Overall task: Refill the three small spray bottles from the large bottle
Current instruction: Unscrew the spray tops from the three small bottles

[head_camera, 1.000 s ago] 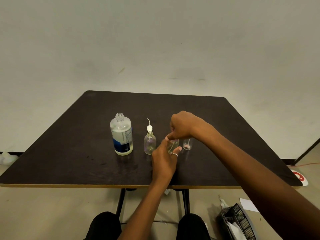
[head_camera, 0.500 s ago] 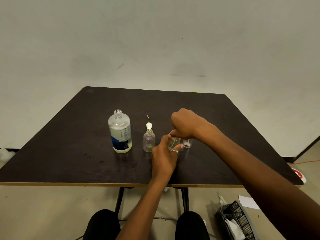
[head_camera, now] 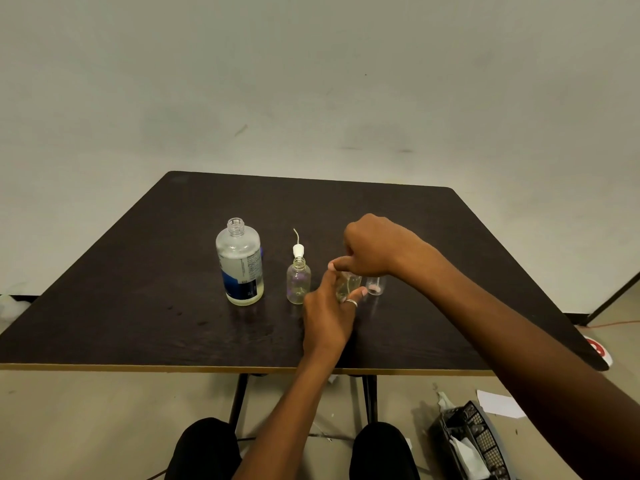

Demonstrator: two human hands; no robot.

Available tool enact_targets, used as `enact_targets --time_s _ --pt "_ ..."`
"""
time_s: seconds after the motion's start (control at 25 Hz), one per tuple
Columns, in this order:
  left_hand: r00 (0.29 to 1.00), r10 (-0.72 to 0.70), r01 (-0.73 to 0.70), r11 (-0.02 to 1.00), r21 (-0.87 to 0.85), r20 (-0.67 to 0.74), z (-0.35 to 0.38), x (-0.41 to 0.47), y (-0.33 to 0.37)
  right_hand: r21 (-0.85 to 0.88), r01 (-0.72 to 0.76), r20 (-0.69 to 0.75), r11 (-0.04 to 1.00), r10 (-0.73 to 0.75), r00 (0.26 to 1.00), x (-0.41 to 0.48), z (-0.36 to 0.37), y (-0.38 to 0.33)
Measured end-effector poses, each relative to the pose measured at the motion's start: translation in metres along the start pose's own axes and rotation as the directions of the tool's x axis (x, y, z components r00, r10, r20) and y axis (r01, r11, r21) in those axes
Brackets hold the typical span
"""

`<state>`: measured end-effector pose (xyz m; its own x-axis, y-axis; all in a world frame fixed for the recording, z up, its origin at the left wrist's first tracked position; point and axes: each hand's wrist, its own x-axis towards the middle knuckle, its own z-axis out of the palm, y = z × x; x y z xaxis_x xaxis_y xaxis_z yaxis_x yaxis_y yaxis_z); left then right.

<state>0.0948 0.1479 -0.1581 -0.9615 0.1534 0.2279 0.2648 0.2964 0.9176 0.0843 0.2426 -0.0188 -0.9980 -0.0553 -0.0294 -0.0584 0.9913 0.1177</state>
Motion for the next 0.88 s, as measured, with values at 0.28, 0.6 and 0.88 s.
enact_targets --time_s 0.28,0.6,0.88 --pt "1.0 0.007 -0.007 1.0 -0.008 -0.002 -0.001 0.0 0.0 0.056 0.142 0.112 0.988 -0.147 0.983 -0.001 -0.003 -0.002" --pt "0.999 0.031 -0.031 0.999 -0.02 -0.009 0.002 0.002 -0.003 -0.023 -0.009 0.014 1.0 0.01 1.0 -0.002 0.002 0.001" --pt "0.998 0.065 -0.064 0.997 0.035 -0.008 0.002 0.003 -0.005 0.096 0.168 0.127 0.981 -0.18 0.975 -0.005 -0.009 0.006"
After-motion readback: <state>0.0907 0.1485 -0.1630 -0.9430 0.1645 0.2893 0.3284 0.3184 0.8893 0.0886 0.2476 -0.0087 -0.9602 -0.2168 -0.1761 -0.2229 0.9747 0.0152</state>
